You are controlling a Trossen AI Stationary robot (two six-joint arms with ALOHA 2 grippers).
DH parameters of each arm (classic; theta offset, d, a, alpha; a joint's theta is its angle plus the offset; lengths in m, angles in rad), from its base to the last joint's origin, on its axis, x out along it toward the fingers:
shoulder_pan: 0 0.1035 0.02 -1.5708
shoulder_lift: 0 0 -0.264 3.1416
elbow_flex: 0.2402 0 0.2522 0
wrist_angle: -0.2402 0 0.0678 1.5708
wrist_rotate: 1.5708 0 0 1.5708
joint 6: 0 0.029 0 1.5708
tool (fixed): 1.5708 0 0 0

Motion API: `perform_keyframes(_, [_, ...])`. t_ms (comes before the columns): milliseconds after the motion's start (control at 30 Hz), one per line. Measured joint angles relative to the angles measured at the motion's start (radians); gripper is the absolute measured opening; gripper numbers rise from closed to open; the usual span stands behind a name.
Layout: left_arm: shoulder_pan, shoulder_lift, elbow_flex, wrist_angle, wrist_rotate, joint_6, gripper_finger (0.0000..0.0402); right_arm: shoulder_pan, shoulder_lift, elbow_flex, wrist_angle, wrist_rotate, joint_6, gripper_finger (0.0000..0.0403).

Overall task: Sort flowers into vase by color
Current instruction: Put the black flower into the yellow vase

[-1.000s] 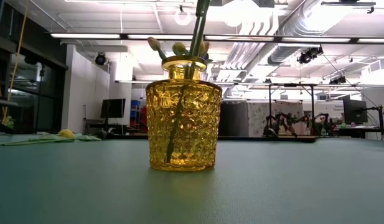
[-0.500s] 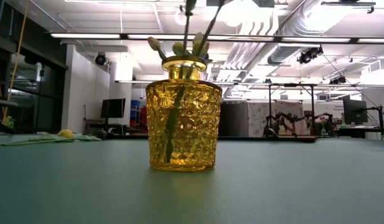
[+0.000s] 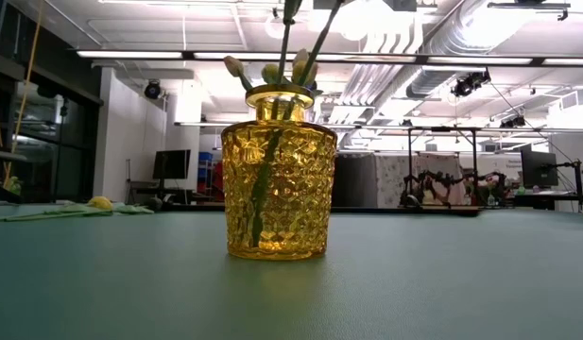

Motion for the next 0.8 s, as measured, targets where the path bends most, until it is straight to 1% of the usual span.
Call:
perform_keyframes(33, [0.0,0.0,0.001,-0.026,-0.034,-0.001,0.017,-0.005,-0.016,0.0,-0.019,0.025,-0.005,0.0351])
perform_keyframes(100, [0.0,0.002,0.001,-0.123,-0.143,-0.044,0.017,-0.015,-0.043,0.0,-0.068,0.077,-0.004,0.0351])
perform_keyframes(167, [0.005,0.013,0.001,-0.274,-0.25,-0.147,0.017,-0.025,-0.065,0.0,-0.123,0.116,0.007,0.0351])
perform_keyframes(200, [0.015,0.021,0.001,-0.367,-0.281,-0.213,0.017,-0.031,-0.074,0.0,-0.153,0.13,0.022,0.0351])
perform_keyframes(333, [0.075,0.073,-0.006,-0.752,-0.303,-0.47,0.017,-0.059,-0.095,0.0,-0.254,0.168,0.087,0.0351])
perform_keyframes(400, [0.122,0.108,-0.04,-0.9,-0.3,-0.544,0.017,-0.072,-0.095,0.0,-0.292,0.174,0.115,0.0351])
perform_keyframes(433, [0.155,0.125,-0.061,-0.949,-0.292,-0.56,0.017,-0.077,-0.095,0.0,-0.306,0.172,0.125,0.0351])
perform_keyframes(500, [0.248,0.155,-0.102,-0.996,-0.245,-0.557,0.017,-0.087,-0.089,0.0,-0.317,0.165,0.141,0.0351])
perform_keyframes(600, [0.425,0.208,-0.17,-0.978,-0.126,-0.473,0.017,-0.089,-0.077,0.0,-0.319,0.161,0.155,0.0351])
perform_keyframes(633, [0.481,0.234,-0.187,-0.955,-0.104,-0.434,0.017,-0.09,-0.072,0.0,-0.319,0.161,0.157,0.0351])
perform_keyframes(733, [0.628,0.319,-0.208,-0.902,-0.085,-0.341,0.017,-0.089,-0.059,0.0,-0.319,0.161,0.184,0.0351])
perform_keyframes(800, [0.706,0.378,-0.208,-0.865,-0.086,-0.3,0.017,-0.089,-0.05,0.0,-0.319,0.16,0.207,0.0351])
